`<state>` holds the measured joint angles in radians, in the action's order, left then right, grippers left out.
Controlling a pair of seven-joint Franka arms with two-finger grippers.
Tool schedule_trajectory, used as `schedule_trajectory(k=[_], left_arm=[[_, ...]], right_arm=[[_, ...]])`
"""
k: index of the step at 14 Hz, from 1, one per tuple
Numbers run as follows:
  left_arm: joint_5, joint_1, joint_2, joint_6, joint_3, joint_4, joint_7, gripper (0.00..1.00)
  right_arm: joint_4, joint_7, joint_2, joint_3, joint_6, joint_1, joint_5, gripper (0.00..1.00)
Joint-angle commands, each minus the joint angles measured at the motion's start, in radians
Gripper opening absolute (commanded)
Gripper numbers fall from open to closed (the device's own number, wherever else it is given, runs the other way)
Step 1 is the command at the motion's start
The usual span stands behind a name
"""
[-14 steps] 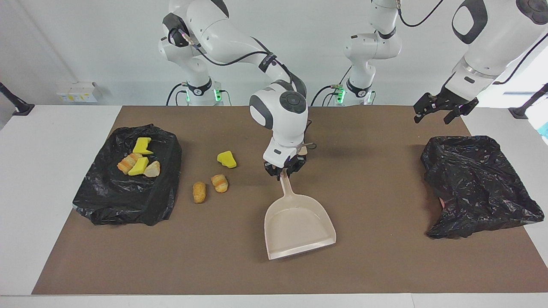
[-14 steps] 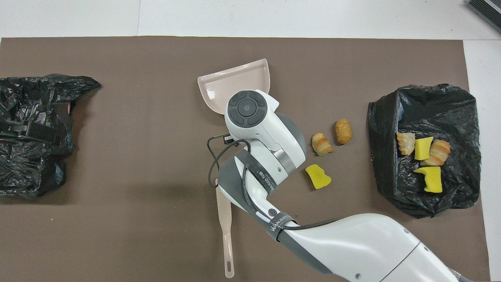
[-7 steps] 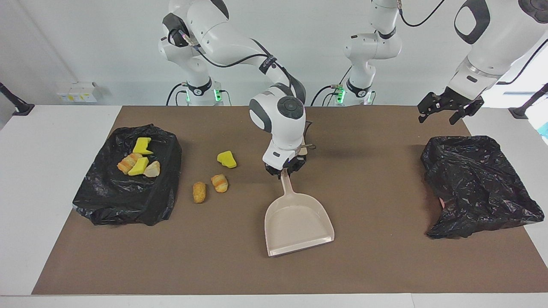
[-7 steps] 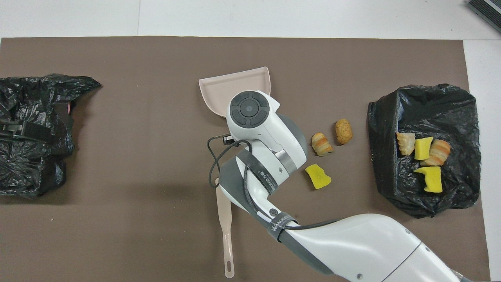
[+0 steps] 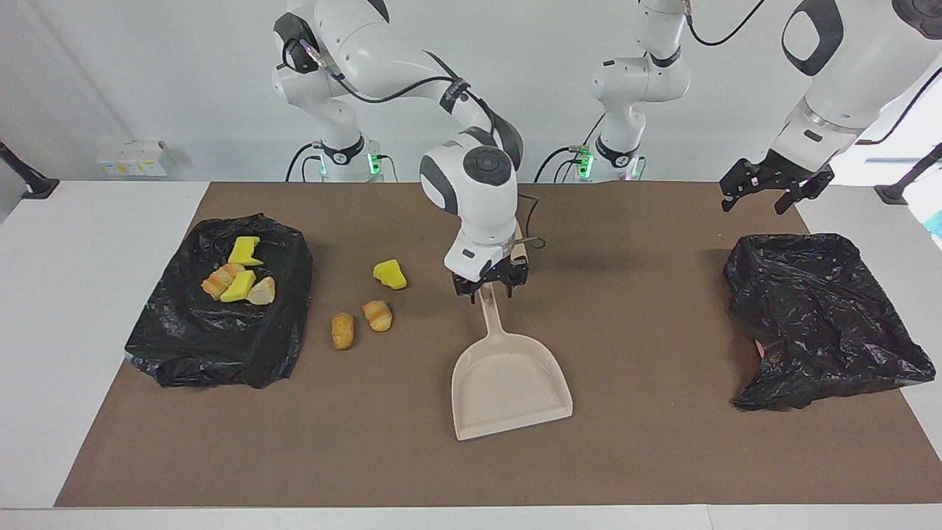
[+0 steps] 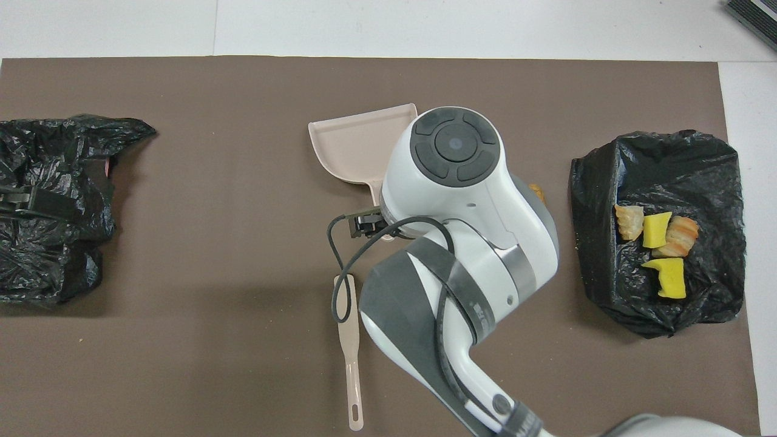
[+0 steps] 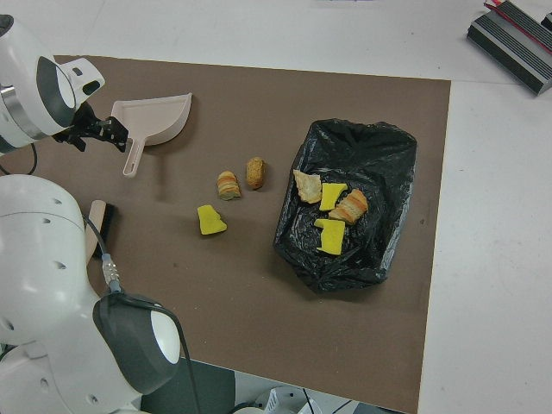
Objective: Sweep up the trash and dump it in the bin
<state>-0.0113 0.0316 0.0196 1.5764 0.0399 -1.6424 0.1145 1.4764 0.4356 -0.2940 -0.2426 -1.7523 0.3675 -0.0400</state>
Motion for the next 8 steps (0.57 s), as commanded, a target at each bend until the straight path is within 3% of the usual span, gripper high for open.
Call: schedule_trajectory(k=[1, 4, 8], left_arm=[[0.022, 0.005, -0.003, 0.004, 0.001, 0.013, 0.004, 1.00], [0.022, 0.001, -0.003, 0.004, 0.002, 0.013, 0.004, 1.00], [0.022, 0.004, -0.003, 0.004, 0.001, 0.013, 0.004, 1.00]], right_arm=[[0.184, -0.026, 0.131, -0.004, -0.018, 0.049, -0.041, 1.00], [0.421, -0.015, 0.257, -0.004, -0.165, 0.132, -0.093, 1.00], [0.562, 0.017, 0.271, -0.006, -0.236, 0.185, -0.101, 1.00]])
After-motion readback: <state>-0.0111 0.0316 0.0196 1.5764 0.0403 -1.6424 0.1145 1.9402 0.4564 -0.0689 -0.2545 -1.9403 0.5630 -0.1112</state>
